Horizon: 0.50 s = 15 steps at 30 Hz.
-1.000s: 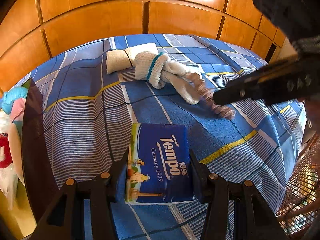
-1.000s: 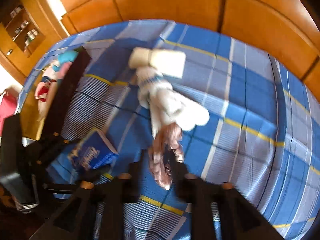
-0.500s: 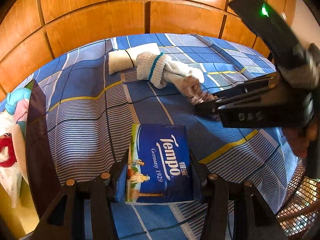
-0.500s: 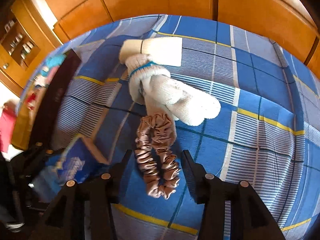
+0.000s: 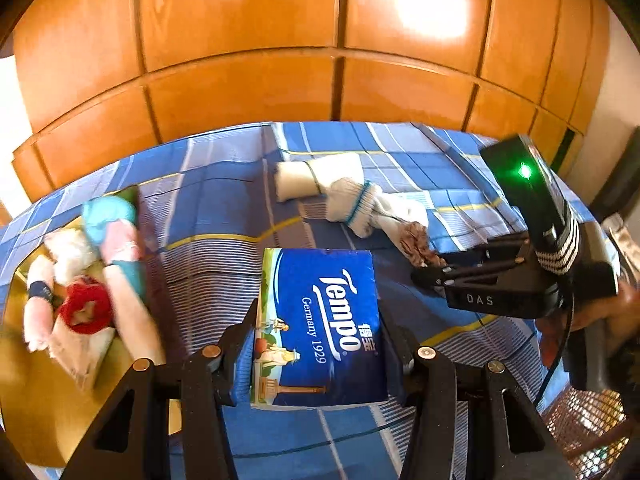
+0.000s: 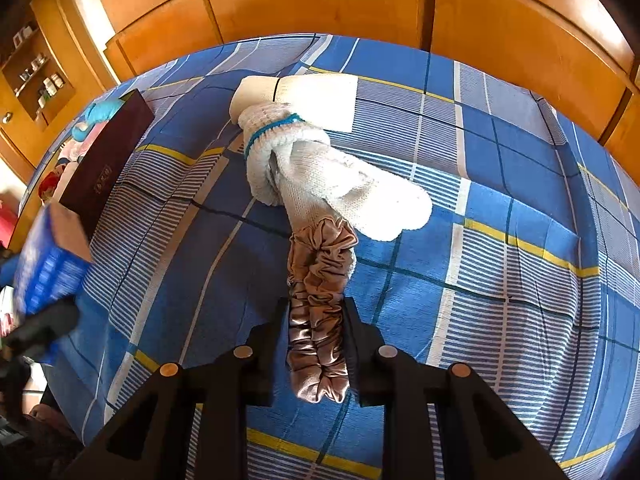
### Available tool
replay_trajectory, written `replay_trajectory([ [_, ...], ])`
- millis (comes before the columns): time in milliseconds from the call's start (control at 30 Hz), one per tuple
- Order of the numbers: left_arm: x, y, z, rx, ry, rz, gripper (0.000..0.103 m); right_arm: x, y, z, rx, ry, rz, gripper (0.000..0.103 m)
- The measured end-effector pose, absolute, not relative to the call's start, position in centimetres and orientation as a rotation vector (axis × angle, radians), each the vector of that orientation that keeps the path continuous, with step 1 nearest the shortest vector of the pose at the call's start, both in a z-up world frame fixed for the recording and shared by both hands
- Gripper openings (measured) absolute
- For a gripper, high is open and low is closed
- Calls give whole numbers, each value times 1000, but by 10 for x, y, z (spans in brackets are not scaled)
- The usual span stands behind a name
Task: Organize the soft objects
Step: 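Carry the Tempo pack over the tray with the left gripper while the right gripper holds the scrunchie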
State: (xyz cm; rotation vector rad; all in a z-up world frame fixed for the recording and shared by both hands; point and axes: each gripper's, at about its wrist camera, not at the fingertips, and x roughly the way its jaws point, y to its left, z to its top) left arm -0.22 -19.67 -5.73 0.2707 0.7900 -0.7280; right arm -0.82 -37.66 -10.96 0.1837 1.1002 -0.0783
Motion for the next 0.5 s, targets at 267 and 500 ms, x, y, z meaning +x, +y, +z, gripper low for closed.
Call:
replay_trajectory([
  [267, 5, -172, -47, 226, 770, -645, 52, -8, -374, -110, 160, 1088, -80, 25],
  [500, 13, -150, -44, 186, 770, -595, 52, -8, -372, -110, 128, 1078, -84, 25],
])
